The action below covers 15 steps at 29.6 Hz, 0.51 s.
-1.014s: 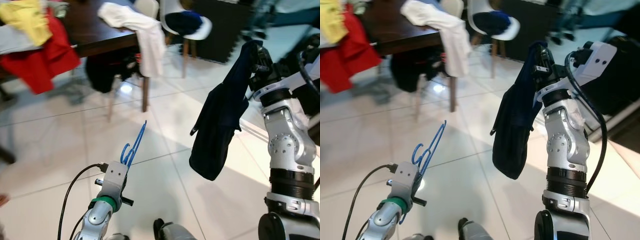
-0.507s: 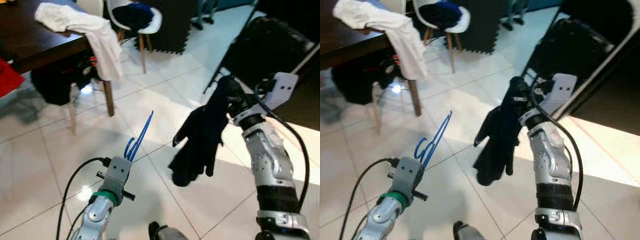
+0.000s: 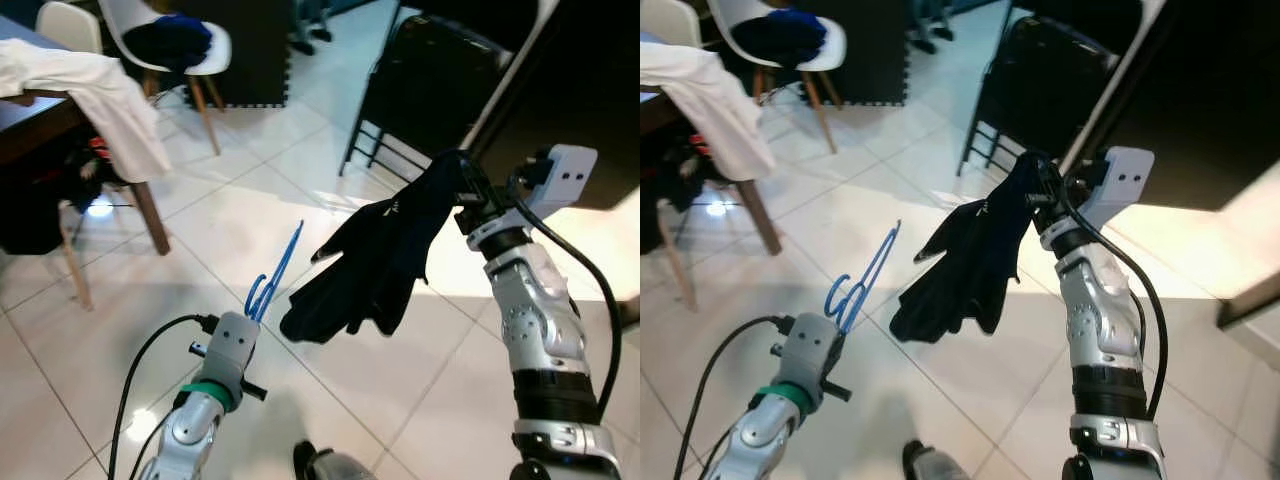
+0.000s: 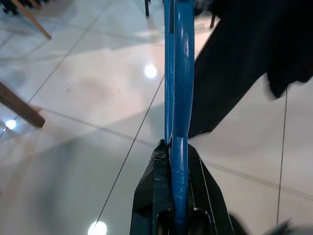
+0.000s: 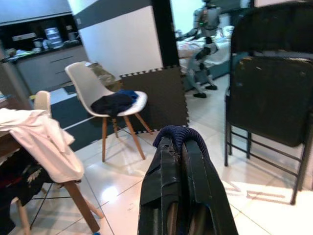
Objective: Hang hanger
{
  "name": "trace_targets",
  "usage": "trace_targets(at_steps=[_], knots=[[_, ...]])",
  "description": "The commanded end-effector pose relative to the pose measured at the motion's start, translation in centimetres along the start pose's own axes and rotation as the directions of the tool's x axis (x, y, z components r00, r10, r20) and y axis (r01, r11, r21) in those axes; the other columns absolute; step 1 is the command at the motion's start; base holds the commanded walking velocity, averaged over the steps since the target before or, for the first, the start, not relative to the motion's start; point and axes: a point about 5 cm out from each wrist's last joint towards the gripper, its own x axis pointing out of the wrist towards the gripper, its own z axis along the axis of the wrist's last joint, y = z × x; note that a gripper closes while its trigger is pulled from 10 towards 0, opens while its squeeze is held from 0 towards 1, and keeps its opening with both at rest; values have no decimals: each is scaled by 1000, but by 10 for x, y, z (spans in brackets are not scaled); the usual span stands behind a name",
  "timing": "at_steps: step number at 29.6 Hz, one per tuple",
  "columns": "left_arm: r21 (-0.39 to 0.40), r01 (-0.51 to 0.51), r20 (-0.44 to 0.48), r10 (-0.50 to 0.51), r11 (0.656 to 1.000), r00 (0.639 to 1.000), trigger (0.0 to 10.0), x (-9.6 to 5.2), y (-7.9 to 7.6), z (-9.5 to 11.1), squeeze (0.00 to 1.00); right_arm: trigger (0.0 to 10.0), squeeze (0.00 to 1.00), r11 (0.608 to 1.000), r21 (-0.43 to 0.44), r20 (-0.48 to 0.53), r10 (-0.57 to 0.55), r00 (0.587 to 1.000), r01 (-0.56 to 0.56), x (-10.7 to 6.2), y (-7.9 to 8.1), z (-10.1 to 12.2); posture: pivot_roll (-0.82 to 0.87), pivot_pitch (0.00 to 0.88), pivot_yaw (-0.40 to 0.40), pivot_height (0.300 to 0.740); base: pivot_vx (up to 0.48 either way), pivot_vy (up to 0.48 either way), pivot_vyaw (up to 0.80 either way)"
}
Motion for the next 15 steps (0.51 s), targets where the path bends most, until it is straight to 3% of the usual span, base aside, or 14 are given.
trace_targets(at_steps=[1, 15], knots=[[-10, 4, 6, -3, 1000, 1000, 10000, 0, -3, 3, 0, 10000, 0, 1000, -15, 9, -8, 1000, 8, -1, -3, 1, 51, 50, -22, 740, 0, 0, -756], [7, 8, 19, -8, 1000, 1000, 10000, -2, -3, 6, 0, 10000, 0, 1000, -29, 6, 6, 1000, -5, 0, -1, 0, 54, 48, -25, 740, 0, 0, -756]])
